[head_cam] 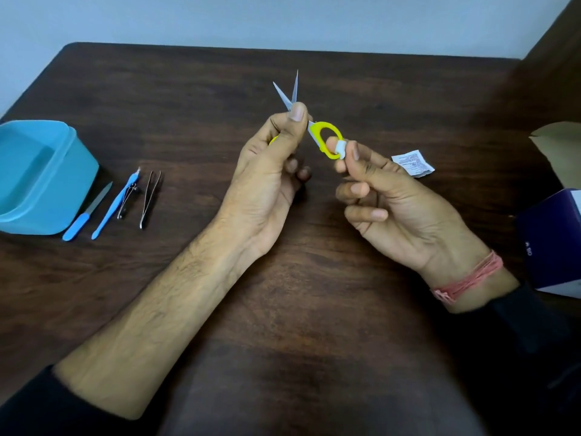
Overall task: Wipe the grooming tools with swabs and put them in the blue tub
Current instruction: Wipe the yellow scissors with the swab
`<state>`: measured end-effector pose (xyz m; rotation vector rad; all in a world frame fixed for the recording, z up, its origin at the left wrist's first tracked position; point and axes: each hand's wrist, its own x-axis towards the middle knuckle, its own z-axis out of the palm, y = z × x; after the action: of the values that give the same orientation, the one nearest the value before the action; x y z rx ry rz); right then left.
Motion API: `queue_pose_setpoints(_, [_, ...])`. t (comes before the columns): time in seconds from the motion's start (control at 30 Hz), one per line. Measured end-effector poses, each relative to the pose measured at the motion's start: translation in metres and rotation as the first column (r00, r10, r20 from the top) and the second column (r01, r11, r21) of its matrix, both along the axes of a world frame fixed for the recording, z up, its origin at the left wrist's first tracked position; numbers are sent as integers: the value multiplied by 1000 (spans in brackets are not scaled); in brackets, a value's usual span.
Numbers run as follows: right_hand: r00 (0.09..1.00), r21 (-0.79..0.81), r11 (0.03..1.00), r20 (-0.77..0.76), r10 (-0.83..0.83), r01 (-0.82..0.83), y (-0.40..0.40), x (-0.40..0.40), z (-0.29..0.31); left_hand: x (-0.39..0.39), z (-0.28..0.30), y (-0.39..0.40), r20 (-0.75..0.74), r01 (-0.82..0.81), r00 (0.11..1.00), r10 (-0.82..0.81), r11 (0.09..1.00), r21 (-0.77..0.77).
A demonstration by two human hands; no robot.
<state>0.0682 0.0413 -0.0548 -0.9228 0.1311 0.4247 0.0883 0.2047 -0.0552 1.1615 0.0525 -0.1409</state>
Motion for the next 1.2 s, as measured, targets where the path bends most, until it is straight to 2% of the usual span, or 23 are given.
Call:
queue_pose_setpoints(0.17, [1000,11,1000,-15,-5,6,-3,0,2,0,2,1,-28,76,996,-79,993,-87])
queue_pose_setpoints(0.3, [969,117,963,71,237,-244,-11,-2,-5,-4,4,-2,-56,215,971,-232,952,-219])
queue_pose_setpoints(0.37, [960,133,951,78,271,-279,-11,-2,-5,-5,5,-1,-53,238,965,-256,944,-230])
queue_pose_setpoints(0.53, [980,-14,985,98,173,-173,-7,-3,-1,3,1,4,11,201,980,-201,976,-86])
queue_pose_setpoints(0.73, [965,-41,970,103,241,-238,-14,-1,-1,6,-2,7,57,188,980,-190,982,31])
queue_pose_setpoints(0.83, [984,-45,984,41,174,-173,-14,3,-2,8,-6,6,99,62,992,-77,986,152])
queue_pose_setpoints(0.93, [998,-61,996,-19,66,-67,-9,6,-5,8,-10,6,229,-152,970,77,931,332])
queue_pose_setpoints(1.03, [1000,-100,995,-14,16,-17,-5,7,-8,9,-12,6,292,-254,945,145,890,378])
queue_pose_setpoints(1.2, [998,-189,982,59,-14,25,0,5,-9,8,-13,6,331,-291,930,157,867,405])
